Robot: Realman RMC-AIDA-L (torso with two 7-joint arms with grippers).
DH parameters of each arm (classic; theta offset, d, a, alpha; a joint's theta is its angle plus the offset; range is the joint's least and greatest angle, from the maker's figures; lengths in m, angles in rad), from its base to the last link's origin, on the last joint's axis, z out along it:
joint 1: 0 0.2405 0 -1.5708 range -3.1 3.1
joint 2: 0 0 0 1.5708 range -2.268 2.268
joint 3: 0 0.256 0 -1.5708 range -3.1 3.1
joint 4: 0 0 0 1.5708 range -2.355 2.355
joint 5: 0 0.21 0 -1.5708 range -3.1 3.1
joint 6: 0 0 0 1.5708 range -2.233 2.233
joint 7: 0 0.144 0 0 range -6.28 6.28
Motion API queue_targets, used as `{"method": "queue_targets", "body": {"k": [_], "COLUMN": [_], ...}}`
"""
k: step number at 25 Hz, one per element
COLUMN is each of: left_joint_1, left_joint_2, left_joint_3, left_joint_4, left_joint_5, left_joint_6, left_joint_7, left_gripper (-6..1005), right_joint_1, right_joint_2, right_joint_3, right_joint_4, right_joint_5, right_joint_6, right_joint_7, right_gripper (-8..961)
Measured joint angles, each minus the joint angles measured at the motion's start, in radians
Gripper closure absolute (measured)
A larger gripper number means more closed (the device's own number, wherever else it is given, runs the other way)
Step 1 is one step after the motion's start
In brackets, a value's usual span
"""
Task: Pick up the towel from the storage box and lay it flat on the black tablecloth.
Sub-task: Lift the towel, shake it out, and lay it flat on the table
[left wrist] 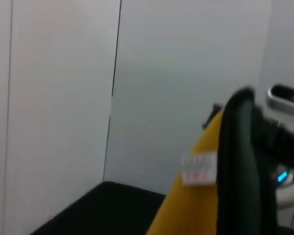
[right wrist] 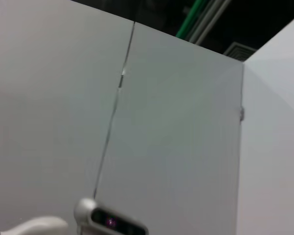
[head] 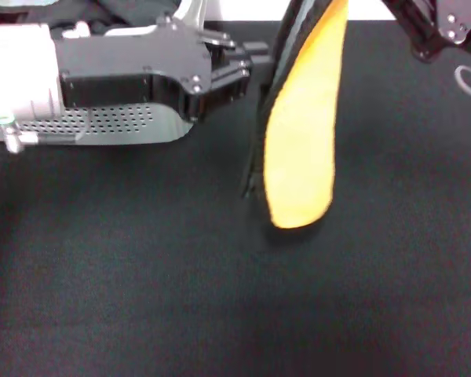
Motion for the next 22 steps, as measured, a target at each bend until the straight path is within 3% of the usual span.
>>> {"method": "queue_targets", "body": {"k": [6,12,16,19,22], "left_joint_1": [-0.007,0.002,0.007,0.009,-0.006], "left_joint_2": [0.001,0.002,0.003,0.003,0.003], "left_joint_3": [-0.018,-0.056,-0.056,-0.055,-0.053], "left_joint_4": [-0.192,-0.289,-0.319,-0.337,-0.378], "left_joint_5": [-0.073,-0.124,-0.137,-0.138,-0.138], "left_joint_6": [-0.006,-0.006,-0.002,0.0,0.001], "left_joint_7": [0.141,0.244,0.282,0.308,0.333], "left_gripper": [869,868,868,867,867], "right_joint_1": [-0.007,-0.044,-0.082,-0.094,-0.089], "right_joint_2": [-0.022,-0.042,-0.097,-0.157,-0.195], "right_joint_3": [0.099,0.239,0.281,0.283,0.283], "right_joint_4": [-0.119,-0.234,-0.311,-0.356,-0.376], "right_joint_5": [-0.123,-0.282,-0.327,-0.338,-0.368], "right_joint_6": [0.004,0.06,0.081,0.089,0.096], "right_joint_7": [0.124,0.22,0.312,0.375,0.394], "right_gripper": [933,933,933,933,933]}}
